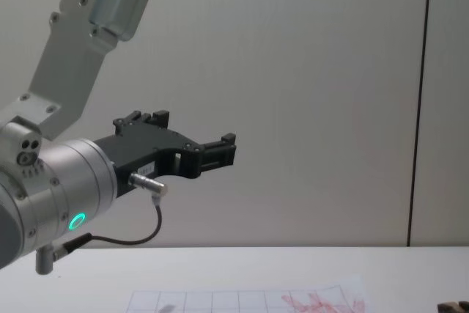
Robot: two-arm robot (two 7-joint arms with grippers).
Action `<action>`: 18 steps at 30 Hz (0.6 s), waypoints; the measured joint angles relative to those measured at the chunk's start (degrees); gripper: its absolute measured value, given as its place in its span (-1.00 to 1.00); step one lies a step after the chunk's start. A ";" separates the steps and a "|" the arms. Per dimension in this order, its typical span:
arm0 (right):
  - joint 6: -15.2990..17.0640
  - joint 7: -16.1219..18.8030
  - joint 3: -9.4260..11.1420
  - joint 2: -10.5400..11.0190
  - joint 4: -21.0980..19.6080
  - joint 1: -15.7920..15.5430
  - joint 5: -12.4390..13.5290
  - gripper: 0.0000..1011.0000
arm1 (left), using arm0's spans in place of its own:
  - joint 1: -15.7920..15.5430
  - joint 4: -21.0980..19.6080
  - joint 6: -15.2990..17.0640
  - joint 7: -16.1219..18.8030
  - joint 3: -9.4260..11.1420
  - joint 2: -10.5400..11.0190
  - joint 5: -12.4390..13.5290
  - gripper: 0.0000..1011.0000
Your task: Use the one hand to pick up the stamp and affix it onto the A4 paper.
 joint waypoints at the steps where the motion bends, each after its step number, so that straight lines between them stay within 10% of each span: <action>1: 0.00 0.00 0.00 0.00 0.00 0.00 0.00 -0.57 | 0.00 0.00 0.00 0.00 0.00 0.00 0.00 0.98; 18: -1.44 1.08 -0.17 -0.04 -7.27 -0.18 -1.61 -0.57 | 0.00 0.00 0.00 0.00 0.00 0.00 0.00 0.98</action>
